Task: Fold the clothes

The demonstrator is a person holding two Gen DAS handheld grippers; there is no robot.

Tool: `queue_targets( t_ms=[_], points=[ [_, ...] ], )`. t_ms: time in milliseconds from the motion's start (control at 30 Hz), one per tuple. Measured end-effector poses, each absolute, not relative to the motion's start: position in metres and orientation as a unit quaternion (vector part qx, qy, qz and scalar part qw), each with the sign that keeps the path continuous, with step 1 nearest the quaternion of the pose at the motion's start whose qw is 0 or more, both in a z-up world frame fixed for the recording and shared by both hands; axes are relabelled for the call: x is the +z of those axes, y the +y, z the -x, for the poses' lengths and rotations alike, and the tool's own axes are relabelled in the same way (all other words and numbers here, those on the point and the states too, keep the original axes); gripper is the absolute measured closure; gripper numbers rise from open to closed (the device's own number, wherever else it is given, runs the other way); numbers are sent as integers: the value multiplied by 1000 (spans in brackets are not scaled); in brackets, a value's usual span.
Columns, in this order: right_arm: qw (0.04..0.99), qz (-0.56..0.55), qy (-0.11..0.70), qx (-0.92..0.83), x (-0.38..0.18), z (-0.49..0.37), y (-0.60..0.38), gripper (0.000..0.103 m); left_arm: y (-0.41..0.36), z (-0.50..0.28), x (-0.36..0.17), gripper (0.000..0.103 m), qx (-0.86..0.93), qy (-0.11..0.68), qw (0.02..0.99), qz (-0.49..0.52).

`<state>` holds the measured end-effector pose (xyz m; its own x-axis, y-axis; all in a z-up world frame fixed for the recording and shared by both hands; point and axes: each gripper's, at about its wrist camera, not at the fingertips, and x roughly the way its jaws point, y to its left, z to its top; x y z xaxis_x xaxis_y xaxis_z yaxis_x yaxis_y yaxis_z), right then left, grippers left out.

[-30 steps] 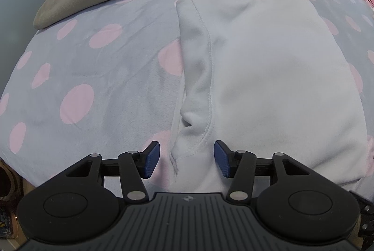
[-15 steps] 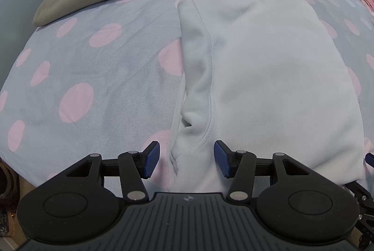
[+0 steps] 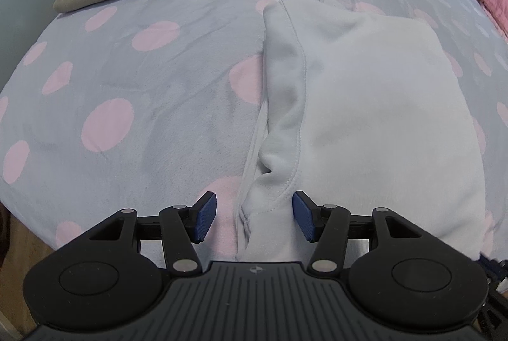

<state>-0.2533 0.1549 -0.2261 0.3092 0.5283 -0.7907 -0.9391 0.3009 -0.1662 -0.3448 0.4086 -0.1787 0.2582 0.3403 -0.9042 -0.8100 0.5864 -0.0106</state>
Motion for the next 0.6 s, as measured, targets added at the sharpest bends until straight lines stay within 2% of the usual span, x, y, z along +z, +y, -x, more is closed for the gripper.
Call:
queue_targets(
  t_ms=[367, 500, 600],
  points=[
    [749, 311, 354, 466, -221, 242, 145, 103, 405, 357, -162, 51, 401, 447, 760, 249],
    [754, 281, 338, 488, -210, 239, 141, 97, 397, 359, -155, 51, 390, 436, 770, 254],
    [754, 266, 321, 507, -203, 242, 143, 97, 392, 355, -155, 51, 391, 437, 773, 242]
  ],
)
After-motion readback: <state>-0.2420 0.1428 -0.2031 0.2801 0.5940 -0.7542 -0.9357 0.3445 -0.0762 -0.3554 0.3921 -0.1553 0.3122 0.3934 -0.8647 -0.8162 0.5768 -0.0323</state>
